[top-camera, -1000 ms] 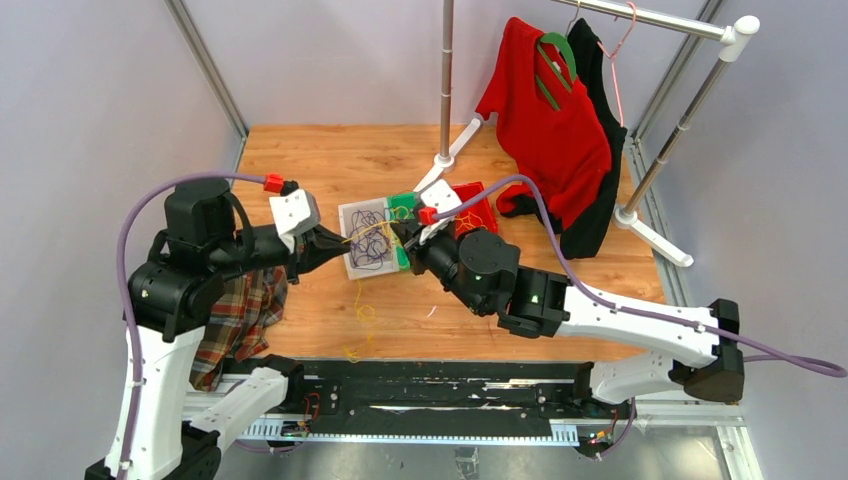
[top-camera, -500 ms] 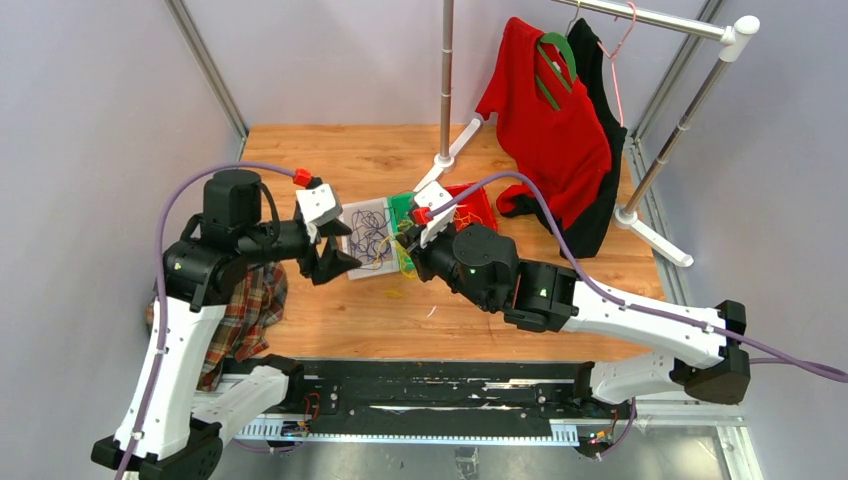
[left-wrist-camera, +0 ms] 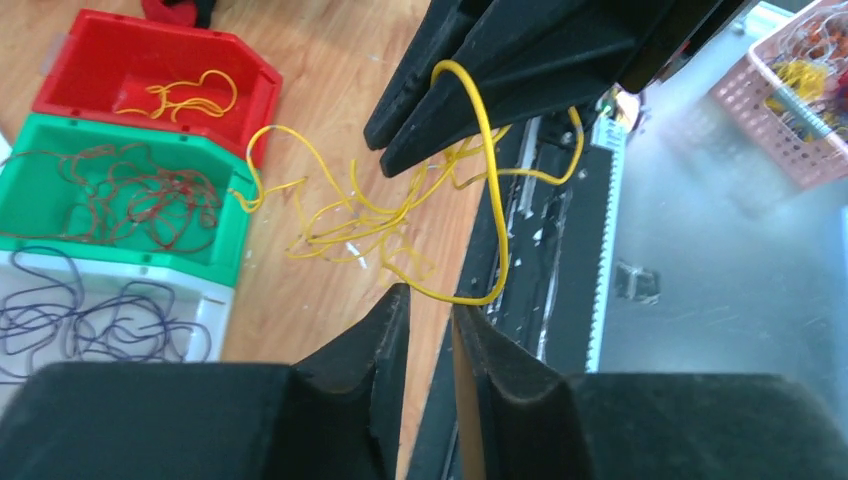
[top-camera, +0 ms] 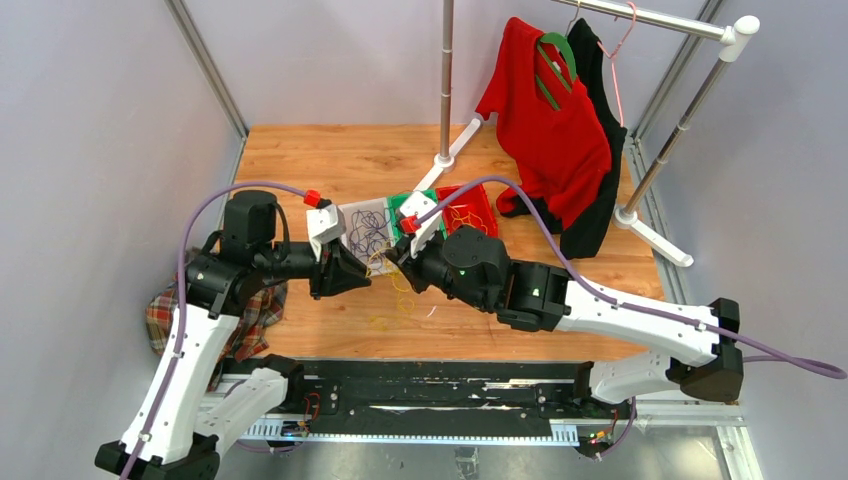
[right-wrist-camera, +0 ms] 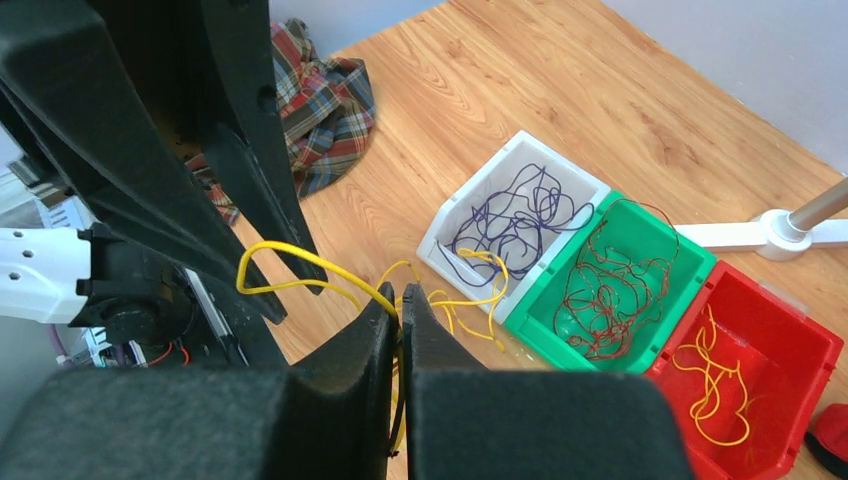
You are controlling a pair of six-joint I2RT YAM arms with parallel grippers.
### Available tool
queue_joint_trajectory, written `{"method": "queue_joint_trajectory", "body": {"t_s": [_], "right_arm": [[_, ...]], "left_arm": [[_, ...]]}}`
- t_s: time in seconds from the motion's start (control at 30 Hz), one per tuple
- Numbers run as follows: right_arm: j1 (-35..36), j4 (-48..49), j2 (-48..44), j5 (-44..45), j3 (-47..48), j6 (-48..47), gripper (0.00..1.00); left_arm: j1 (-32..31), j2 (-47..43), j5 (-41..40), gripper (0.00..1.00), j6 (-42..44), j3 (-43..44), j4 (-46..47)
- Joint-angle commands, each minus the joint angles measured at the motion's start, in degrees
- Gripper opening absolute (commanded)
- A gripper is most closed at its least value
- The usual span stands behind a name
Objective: Untangle the cables
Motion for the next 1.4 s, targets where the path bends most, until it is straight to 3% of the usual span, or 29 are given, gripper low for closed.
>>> {"method": "queue_joint_trajectory", "body": {"t_s": [0.0,0.03,0.1,0.27,0.47,0.73,0.93,1.1,1.2,1.3,1.37], "right_arm": [[-0.61,1.11,-1.75,-1.33,-1.62,-2.05,0.01],[-0.61,1.49,-2.38,-1.88,-2.22,-2.77,0.01],[-0.61,2.76,-4.28,-3.08,-4.03,-3.45,0.01],[-0.62,14.22,-13.08,-9.02,-13.75,-4.46,0.01],[-0.61,18.86,-16.47,-18.09,-17.76,-5.33,0.01],[-0.61,19.71,-12.67,-25.22,-15.90,-6.57,0.01],[-0.61,22.62,-10.82,-26.66,-15.48,-6.32,0.01],[-0.63,22.69,-11.23,-26.67,-16.04,-6.92,0.01],[-0.61,22.44,-11.75,-26.76,-16.39,-7.27,0.01],[-0.61,21.98,-12.41,-26.93,-16.85,-7.28,0.01],[-0.61,22.25,-12.82,-26.73,-17.41,-7.26,0.01]], "left_arm": [[-0.35,-1.85,5.38,0.21,0.04,-0.02,2.85],[-0.36,-2.58,7.08,0.21,0.59,0.06,2.91],[-0.32,-4.44,9.36,0.34,2.91,0.35,2.55],[-0.36,-6.97,7.22,0.51,5.05,2.51,2.46],[-0.36,-6.04,-5.79,0.51,4.17,3.10,8.42],[-3.10,-1.04,7.92,0.56,-2.10,0.89,11.65],[-4.77,-2.68,11.62,0.45,-4.03,-3.34,11.55],[-4.81,-3.33,8.72,0.34,2.58,-3.11,5.20],[-4.78,-3.74,7.40,0.36,3.42,-3.81,4.48],[-4.84,-4.43,6.86,0.52,3.68,-3.91,4.42],[-4.84,-4.58,7.19,0.49,3.02,-4.08,4.45]]}}
